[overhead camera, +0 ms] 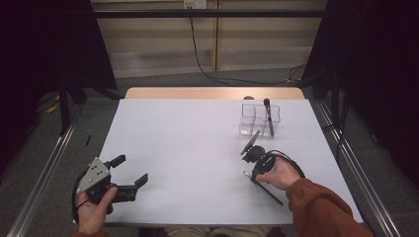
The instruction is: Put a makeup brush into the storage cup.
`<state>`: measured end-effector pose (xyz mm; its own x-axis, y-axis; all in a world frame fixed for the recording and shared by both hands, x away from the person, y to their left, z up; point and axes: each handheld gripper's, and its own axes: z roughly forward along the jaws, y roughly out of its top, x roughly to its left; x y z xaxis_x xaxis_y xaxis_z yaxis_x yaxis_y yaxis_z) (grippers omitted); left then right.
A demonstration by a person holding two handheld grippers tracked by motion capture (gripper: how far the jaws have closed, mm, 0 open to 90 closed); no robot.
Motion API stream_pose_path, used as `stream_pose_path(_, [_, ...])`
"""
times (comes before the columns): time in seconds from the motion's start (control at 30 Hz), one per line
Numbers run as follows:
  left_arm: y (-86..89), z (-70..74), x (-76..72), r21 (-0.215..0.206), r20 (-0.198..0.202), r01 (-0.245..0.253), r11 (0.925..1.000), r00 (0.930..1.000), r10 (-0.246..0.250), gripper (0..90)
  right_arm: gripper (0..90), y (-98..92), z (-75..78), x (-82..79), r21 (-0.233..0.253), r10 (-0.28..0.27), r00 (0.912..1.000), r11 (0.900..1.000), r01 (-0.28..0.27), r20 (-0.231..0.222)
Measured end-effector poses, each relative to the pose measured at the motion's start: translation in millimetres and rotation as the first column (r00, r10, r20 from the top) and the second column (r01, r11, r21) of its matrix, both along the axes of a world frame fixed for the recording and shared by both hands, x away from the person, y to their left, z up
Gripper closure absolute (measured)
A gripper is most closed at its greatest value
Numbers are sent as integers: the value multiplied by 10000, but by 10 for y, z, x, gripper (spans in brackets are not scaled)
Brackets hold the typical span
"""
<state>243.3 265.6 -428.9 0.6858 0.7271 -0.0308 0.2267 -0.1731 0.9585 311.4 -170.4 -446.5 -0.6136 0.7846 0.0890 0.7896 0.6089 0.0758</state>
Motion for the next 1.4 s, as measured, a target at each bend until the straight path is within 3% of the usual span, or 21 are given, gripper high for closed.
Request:
stream_pose_path(0.27, [1,0,0,9,-2,-13,10000,10000,13,19,872,-36,39,-24,302,-27,10000,9995,25,75])
stream_pose_path(0.63, [6,1,-1,3,6,-26,10000,10000,26,18,872,-100,157,-65,1076,-323,9984,9938,272,467])
stream_pose_path(0.83, [6,2,-1,11,2,-51,10000,10000,51,18,872,-172,254,-79,1588,-470,9948,9868,321,906])
stream_pose_path(1.17, [7,2,-2,13,7,-49,10000,10000,49,19,872,-252,394,-142,2715,-1045,9766,9611,505,1882])
stream_pose_path(1.3, [8,2,-1,6,8,-63,10000,10000,63,18,871,-286,415,-176,3333,-1292,9619,9418,430,2409])
stream_pose_path(1.4, [8,3,-3,10,11,-65,10000,10000,65,18,871,-299,402,-198,3667,-1484,9570,9291,486,2492])
